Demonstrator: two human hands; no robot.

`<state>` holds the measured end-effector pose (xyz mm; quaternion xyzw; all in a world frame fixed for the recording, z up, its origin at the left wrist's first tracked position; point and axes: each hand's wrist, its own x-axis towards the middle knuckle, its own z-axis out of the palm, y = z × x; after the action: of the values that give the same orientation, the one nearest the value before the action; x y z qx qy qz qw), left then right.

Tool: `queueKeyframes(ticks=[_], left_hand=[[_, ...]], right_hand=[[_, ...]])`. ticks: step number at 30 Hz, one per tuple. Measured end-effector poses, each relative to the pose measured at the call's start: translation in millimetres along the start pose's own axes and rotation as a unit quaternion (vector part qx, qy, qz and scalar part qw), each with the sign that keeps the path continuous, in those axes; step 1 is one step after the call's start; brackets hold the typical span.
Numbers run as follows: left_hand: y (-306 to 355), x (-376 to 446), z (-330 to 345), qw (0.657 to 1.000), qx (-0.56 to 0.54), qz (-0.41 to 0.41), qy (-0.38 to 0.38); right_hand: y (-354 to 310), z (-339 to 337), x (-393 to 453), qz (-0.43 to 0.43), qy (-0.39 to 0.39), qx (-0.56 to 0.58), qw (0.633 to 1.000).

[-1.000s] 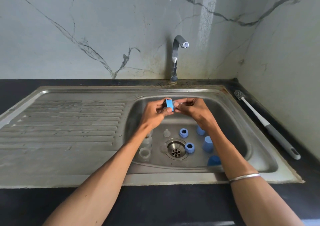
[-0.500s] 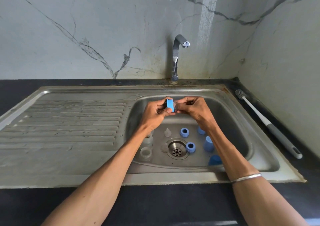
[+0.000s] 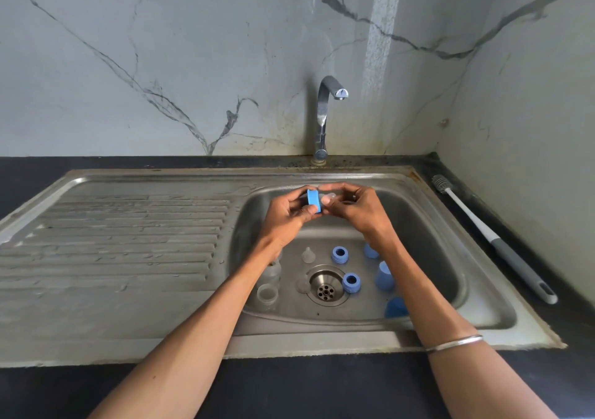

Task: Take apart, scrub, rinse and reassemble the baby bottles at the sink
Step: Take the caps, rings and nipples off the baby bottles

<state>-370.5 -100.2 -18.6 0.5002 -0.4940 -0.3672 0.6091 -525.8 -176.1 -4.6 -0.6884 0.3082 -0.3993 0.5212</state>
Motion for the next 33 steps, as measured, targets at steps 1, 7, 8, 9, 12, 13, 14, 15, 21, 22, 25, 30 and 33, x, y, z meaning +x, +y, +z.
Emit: queueKeyframes(ticks=[1,7,8,9,12,13,14,15,21,22,25,30,33], left_hand=[[-1.7,1.6,-0.2,1.000,-0.014,-0.007,0.000],[-2.3,2.6,-3.3,0.995,-0.076,-0.051,-0.026],[-2.9,2.6,-4.0,0.994,-0.089,-0.062,-0.028],[-4.3,3.1,-4.7,0.992,-0.102,-0.072,-0.029],[-5.2,2.9,-6.9,0.987,-0.121,-0.106,-0.031],[-5.4,2.7,-7.1,0.985,-0.121,-0.116,-0.034],[-5.6,2.5,-7.1,0.984,-0.123,-0.125,-0.038],[-5.6,2.1,-7.3,0.982,-0.129,-0.130,-0.042],[-3.5,-0.7,-4.6,0.983,-0.137,-0.120,-0.038],[-2.3,-0.7,-3.4,0.984,-0.135,-0.115,-0.034],[-2.3,1.7,-0.7,0.985,-0.136,-0.104,-0.017],[-5.5,4.9,1.1,0.977,-0.175,-0.122,0.022],[-3.7,5.2,-0.9,0.975,-0.182,-0.122,0.020]], right_hand=[[-1.4,-1.6,0.6,-0.016,-0.005,-0.033,0.999],[-13.3,-5.2,2.2,-0.046,-0.012,-0.166,0.985],[-13.8,-5.9,1.9,-0.050,-0.010,-0.177,0.983],[-13.6,-7.0,1.4,-0.054,-0.010,-0.184,0.981],[-10.6,-9.1,0.1,-0.047,-0.012,-0.160,0.986],[-9.2,-9.2,-0.2,-0.039,-0.012,-0.141,0.989],[-7.6,-9.0,-0.4,-0.030,-0.014,-0.119,0.992],[-6.3,-7.9,-0.9,-0.022,-0.014,-0.097,0.995],[-3.2,-5.6,-1.7,-0.001,-0.015,-0.072,0.997],[-3.4,-6.1,-1.1,0.003,-0.015,-0.075,0.997],[-4.1,-8.1,-0.2,0.014,-0.018,-0.076,0.997],[-6.7,-12.6,1.5,0.028,-0.037,-0.079,0.996],[-10.4,-14.3,0.5,0.043,-0.066,-0.054,0.995]])
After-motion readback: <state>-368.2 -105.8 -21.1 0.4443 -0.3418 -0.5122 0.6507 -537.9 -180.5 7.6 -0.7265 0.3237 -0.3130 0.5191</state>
